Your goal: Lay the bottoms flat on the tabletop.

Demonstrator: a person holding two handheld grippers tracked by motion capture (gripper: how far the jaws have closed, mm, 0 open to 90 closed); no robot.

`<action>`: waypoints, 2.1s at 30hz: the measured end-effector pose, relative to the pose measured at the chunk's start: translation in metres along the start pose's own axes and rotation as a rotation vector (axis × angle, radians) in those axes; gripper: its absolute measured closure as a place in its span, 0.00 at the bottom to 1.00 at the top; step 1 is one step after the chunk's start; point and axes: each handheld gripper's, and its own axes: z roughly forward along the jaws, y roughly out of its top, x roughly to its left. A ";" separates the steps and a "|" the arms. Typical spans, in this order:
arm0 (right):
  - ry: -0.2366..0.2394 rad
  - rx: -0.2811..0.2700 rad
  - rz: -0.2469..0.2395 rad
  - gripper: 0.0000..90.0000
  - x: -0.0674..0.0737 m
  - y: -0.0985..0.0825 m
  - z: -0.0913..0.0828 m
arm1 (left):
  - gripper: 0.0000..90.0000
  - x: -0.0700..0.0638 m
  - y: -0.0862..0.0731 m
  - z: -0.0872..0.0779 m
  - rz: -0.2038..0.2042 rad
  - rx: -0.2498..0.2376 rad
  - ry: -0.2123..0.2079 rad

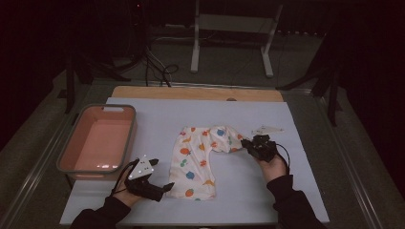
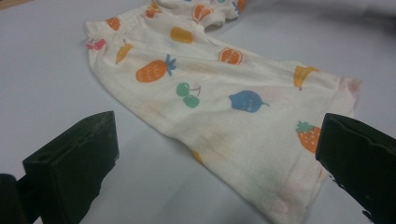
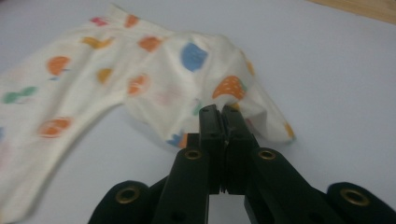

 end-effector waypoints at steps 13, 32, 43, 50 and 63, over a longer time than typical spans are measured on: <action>0.204 -0.085 -0.002 0.98 0.031 0.036 -0.006 | 0.01 0.001 0.000 -0.001 -0.006 -0.004 -0.006; -0.090 0.025 0.182 0.60 -0.044 0.013 0.048 | 0.01 0.001 -0.001 0.001 -0.008 0.006 -0.015; -0.131 0.096 0.168 0.69 -0.057 -0.026 0.021 | 0.01 0.001 -0.001 0.001 -0.003 0.012 -0.009; -0.090 0.106 0.066 0.58 -0.048 -0.036 0.032 | 0.01 0.000 -0.001 0.001 -0.005 0.011 -0.012; 0.013 0.172 -0.101 0.99 -0.024 -0.016 0.041 | 0.01 0.000 -0.001 0.001 -0.002 0.010 -0.014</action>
